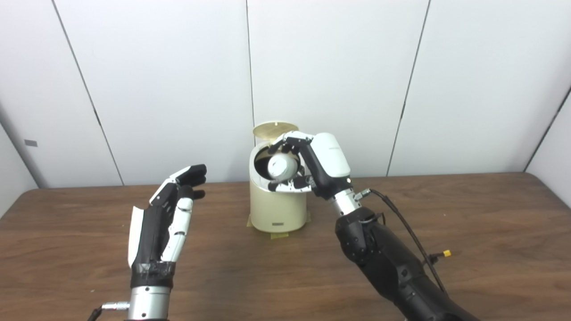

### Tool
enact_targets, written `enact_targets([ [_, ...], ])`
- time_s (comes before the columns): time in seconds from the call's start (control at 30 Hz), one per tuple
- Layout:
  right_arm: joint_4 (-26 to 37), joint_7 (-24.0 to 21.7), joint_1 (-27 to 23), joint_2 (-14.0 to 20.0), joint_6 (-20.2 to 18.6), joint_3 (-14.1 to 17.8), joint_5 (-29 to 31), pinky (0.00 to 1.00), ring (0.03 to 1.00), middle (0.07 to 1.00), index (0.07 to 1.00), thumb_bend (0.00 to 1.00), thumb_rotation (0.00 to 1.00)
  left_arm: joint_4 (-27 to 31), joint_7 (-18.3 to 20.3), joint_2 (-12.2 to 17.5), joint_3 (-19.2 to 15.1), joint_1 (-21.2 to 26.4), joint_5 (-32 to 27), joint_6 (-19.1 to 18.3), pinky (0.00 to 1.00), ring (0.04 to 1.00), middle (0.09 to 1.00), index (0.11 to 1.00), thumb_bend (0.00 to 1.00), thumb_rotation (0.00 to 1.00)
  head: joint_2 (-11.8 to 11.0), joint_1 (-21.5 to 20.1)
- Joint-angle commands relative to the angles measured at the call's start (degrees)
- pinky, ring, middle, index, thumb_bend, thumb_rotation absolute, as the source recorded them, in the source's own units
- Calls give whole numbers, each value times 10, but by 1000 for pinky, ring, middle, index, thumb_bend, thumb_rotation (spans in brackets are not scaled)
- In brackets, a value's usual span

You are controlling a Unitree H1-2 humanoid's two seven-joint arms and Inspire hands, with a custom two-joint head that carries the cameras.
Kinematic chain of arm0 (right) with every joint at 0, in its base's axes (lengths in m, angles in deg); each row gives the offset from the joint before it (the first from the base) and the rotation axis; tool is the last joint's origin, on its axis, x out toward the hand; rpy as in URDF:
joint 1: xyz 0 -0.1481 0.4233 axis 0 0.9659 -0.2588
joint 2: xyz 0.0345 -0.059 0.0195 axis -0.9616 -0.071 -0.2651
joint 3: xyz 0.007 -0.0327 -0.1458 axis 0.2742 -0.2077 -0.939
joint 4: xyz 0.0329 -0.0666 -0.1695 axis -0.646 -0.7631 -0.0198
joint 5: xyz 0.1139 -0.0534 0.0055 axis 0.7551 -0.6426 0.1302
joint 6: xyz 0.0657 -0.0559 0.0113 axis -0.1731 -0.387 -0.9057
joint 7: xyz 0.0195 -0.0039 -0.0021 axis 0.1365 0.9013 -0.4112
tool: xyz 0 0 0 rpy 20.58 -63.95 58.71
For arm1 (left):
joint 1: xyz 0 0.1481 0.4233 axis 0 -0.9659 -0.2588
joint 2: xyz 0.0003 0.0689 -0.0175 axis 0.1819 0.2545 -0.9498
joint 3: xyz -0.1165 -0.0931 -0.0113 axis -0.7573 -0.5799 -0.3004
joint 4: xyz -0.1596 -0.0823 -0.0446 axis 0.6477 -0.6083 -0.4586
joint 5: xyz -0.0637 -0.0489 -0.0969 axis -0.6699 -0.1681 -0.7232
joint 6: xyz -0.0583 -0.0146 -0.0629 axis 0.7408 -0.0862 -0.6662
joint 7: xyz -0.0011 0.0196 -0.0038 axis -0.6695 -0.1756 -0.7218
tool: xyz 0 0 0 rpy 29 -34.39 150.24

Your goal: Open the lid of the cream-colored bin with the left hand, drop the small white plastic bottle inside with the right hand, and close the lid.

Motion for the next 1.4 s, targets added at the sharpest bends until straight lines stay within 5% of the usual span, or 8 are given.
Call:
enact_targets([
  [0.0,20,-1,-24,0,-1,11,3,500,592,665,618,995,7,16,-2,0,2,14,3,17,723,791,797,777,303,774,0,-1],
  [0.67,24,-8,-20,-5,-1,21,2,501,581,655,611,963,1,14,0,2,1,14,-1,16,727,795,799,775,305,761,-1,-1],
  [0.87,29,31,-15,-10,21,30,-2,475,550,620,575,925,11,16,-1,2,2,14,2,12,726,794,799,777,299,766,-1,-2],
  [0.9,23,58,-16,-12,37,33,-6,455,524,592,551,900,28,16,-1,2,2,13,2,13,726,794,799,777,299,767,-1,-2],
  [0.97,20,102,-16,-15,60,36,-2,402,450,511,497,601,114,16,-2,1,2,13,3,13,725,792,797,775,297,765,-1,-2],
  [1.0,19,116,-16,-16,64,35,0,389,432,491,489,562,126,16,-1,1,2,13,3,14,724,791,797,775,298,763,-1,-2],
  [1.13,70,110,6,-23,65,43,74,323,379,489,483,520,147,14,-1,2,1,14,1,15,727,792,797,775,299,765,-1,-2],
  [1.37,156,82,47,-20,65,67,161,445,546,601,492,499,179,11,-3,5,-1,16,6,19,727,788,791,772,301,786,-4,-2],
])
